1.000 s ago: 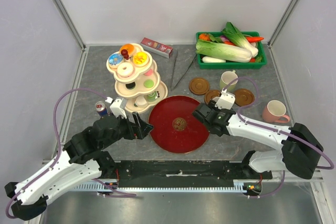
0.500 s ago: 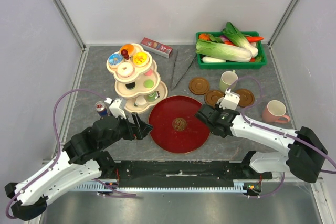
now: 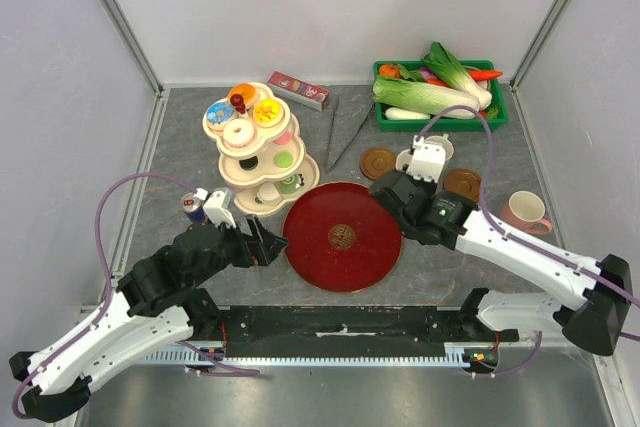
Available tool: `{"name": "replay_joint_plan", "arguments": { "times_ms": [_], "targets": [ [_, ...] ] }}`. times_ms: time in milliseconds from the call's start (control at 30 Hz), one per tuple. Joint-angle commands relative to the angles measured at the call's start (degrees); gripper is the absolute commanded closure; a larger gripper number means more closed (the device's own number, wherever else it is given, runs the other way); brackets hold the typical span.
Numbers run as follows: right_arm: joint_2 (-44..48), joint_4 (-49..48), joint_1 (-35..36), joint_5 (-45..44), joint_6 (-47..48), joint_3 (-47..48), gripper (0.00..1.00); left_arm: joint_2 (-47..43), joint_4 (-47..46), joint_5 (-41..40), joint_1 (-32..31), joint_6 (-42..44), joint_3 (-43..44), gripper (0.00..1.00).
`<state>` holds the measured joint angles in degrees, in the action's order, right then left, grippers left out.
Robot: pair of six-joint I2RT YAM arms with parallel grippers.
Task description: Serve the afternoon tea
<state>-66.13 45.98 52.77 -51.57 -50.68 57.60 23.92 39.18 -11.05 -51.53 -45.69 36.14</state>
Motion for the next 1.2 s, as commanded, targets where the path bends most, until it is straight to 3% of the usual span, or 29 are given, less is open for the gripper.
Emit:
{"name": "replay_joint_plan", "arguments": {
  "times_ms": [0, 200, 633, 1167],
  "targets": [
    [-5.22, -10.02, 0.31, -5.73, 8.83, 6.54, 0.98, -0.63, 0.2, -2.66, -0.24, -2.65, -0.28, 0.05],
    [-17.53, -15.2, -4.86, -4.17, 9.8, 12.53, 0.99, -0.63, 0.64, -2.57, -0.24, -3.17, -0.63, 0.05],
    [-29.58, -32.61, -11.9, 2.44, 17.98, 15.08, 0.99, -0.89, 0.9, -2.93, -0.33, -3.61, -0.81, 0.01],
    [-37.58, -34.9, -12.7, 3.05, 14.12, 14.03, 0.95, 0.07, 0.99, -2.84, -0.33, -3.7, -0.9, 0.01]
  ]
}}
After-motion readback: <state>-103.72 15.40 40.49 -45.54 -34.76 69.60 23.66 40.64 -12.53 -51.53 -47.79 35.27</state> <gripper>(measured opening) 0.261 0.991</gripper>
